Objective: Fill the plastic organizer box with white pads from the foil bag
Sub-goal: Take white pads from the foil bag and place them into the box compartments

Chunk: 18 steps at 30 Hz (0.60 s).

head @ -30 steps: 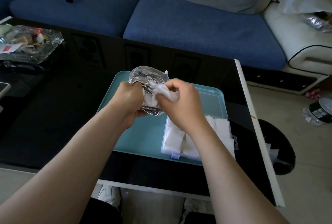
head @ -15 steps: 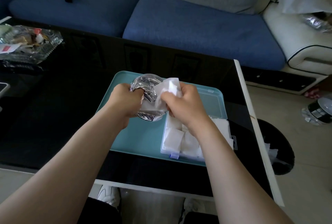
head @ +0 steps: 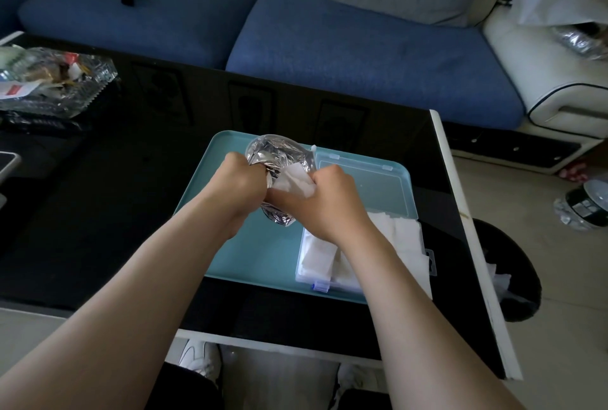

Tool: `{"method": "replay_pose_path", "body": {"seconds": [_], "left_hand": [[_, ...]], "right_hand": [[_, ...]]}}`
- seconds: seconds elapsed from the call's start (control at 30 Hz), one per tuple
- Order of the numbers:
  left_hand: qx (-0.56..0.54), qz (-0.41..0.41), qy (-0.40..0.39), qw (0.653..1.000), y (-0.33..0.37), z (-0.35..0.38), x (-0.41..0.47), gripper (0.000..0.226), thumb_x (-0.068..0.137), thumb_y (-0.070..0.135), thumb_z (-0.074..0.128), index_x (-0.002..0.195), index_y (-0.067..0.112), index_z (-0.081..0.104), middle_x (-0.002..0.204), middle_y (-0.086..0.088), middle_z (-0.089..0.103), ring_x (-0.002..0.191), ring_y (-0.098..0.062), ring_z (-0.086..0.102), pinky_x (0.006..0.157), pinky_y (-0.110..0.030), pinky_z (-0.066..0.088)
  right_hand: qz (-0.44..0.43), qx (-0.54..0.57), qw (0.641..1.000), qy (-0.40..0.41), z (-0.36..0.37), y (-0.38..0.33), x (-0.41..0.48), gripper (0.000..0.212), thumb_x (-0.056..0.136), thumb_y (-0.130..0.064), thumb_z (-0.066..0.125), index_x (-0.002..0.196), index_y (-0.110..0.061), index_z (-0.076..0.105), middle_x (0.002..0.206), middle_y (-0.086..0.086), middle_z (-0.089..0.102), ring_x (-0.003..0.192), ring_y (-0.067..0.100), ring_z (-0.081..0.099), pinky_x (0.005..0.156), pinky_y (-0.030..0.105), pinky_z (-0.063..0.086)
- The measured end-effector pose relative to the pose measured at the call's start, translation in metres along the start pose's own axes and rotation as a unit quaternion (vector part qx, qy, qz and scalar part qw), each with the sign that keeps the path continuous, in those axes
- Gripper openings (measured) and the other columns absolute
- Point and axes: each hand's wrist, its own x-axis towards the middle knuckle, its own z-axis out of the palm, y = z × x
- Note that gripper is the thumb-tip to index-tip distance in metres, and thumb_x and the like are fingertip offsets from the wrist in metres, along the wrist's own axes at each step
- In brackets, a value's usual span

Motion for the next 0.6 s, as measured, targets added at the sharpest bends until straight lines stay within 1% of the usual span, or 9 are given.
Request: {"method": "replay_pose_path", "body": {"seconds": [0.1, 0.2, 0.27, 0.33, 0.37, 0.43, 0.47, 0.53, 0.6], "left_hand": [[0.003, 0.001, -0.007, 1.0, -0.002, 0.0, 0.002, 0.045, 0.077, 0.037, 0.049, 0.114, 0.012, 0.055, 0.117, -0.021, 0.068, 0.109, -0.041, 0.07, 0.094, -0.063, 0.058], [-0.003, 0.003, -0.011, 1.0, -0.007, -0.001, 0.012, 0.045, 0.076, 0.036, 0.051, 0.113, 0.011, 0.058, 0.114, -0.023, 0.072, 0.109, -0.047, 0.071, 0.091, -0.068, 0.057], [-0.005, -0.002, -0.01, 1.0, -0.012, -0.001, 0.019, 0.043, 0.076, 0.035, 0.051, 0.113, 0.014, 0.059, 0.113, -0.022, 0.074, 0.109, -0.046, 0.072, 0.092, -0.069, 0.056], [0.0, -0.007, -0.008, 1.0, -0.01, -0.002, 0.016, 0.044, 0.078, 0.038, 0.049, 0.116, 0.018, 0.06, 0.113, -0.019, 0.075, 0.105, -0.041, 0.075, 0.091, -0.065, 0.055], [-0.001, -0.008, -0.005, 1.0, -0.008, -0.002, 0.013, 0.045, 0.078, 0.04, 0.048, 0.117, 0.019, 0.059, 0.114, -0.019, 0.075, 0.1, -0.037, 0.075, 0.091, -0.063, 0.056], [-0.01, -0.008, 0.002, 1.0, -0.006, -0.002, 0.01, 0.041, 0.082, 0.04, 0.048, 0.117, 0.019, 0.056, 0.12, -0.02, 0.071, 0.088, -0.031, 0.069, 0.089, -0.058, 0.058], [-0.012, -0.006, 0.005, 1.0, -0.005, -0.002, 0.009, 0.035, 0.088, 0.038, 0.049, 0.116, 0.019, 0.055, 0.122, -0.02, 0.069, 0.088, -0.029, 0.065, 0.087, -0.055, 0.057], [-0.011, 0.003, 0.017, 1.0, -0.007, -0.002, 0.01, 0.02, 0.099, 0.03, 0.048, 0.115, 0.02, 0.055, 0.123, -0.019, 0.067, 0.094, -0.028, 0.068, 0.087, -0.055, 0.059], [0.001, 0.017, 0.029, 0.999, -0.009, -0.002, 0.011, 0.018, 0.105, 0.026, 0.046, 0.118, 0.021, 0.056, 0.121, -0.011, 0.066, 0.102, -0.032, 0.071, 0.077, -0.057, 0.065]], "right_hand": [[0.028, 0.018, 0.999, 0.002, -0.001, 0.0, 0.002, 0.058, 0.076, -0.04, 0.089, 0.053, -0.019, 0.041, 0.044, -0.012, 0.034, 0.035, 0.008, 0.031, 0.034, 0.017, 0.022], [0.022, -0.004, 0.999, 0.023, 0.0, 0.002, 0.005, 0.049, 0.077, -0.024, 0.082, 0.052, -0.017, 0.041, 0.047, -0.008, 0.035, 0.034, 0.01, 0.03, 0.036, 0.019, 0.022], [0.017, -0.007, 0.999, 0.033, -0.002, 0.004, 0.006, 0.042, 0.076, -0.017, 0.076, 0.051, -0.016, 0.042, 0.047, -0.007, 0.036, 0.034, 0.009, 0.031, 0.035, 0.018, 0.021], [0.019, 0.003, 0.999, 0.036, -0.005, 0.008, 0.007, 0.031, 0.078, -0.017, 0.074, 0.059, -0.009, 0.052, 0.054, -0.001, 0.047, 0.039, 0.008, 0.037, 0.037, 0.019, 0.026], [0.022, 0.014, 0.999, 0.039, -0.007, 0.01, 0.007, 0.026, 0.079, -0.018, 0.074, 0.065, -0.004, 0.057, 0.059, 0.003, 0.053, 0.045, 0.011, 0.043, 0.041, 0.019, 0.029], [0.031, 0.046, 0.997, 0.044, -0.009, 0.013, 0.008, 0.024, 0.079, -0.018, 0.072, 0.076, 0.003, 0.062, 0.066, 0.007, 0.058, 0.053, 0.017, 0.05, 0.05, 0.023, 0.036], [0.036, 0.06, 0.996, 0.046, -0.01, 0.015, 0.009, 0.023, 0.079, -0.018, 0.072, 0.08, 0.004, 0.064, 0.067, 0.007, 0.059, 0.056, 0.018, 0.053, 0.054, 0.026, 0.039], [0.051, 0.085, 0.994, 0.052, -0.012, 0.015, 0.009, 0.02, 0.08, -0.018, 0.072, 0.081, 0.001, 0.067, 0.067, 0.004, 0.059, 0.058, 0.017, 0.054, 0.056, 0.028, 0.041], [0.064, 0.11, 0.99, 0.067, -0.014, 0.014, 0.01, 0.015, 0.081, -0.018, 0.072, 0.076, -0.004, 0.067, 0.064, 0.0, 0.058, 0.055, 0.015, 0.053, 0.053, 0.024, 0.04]]}}
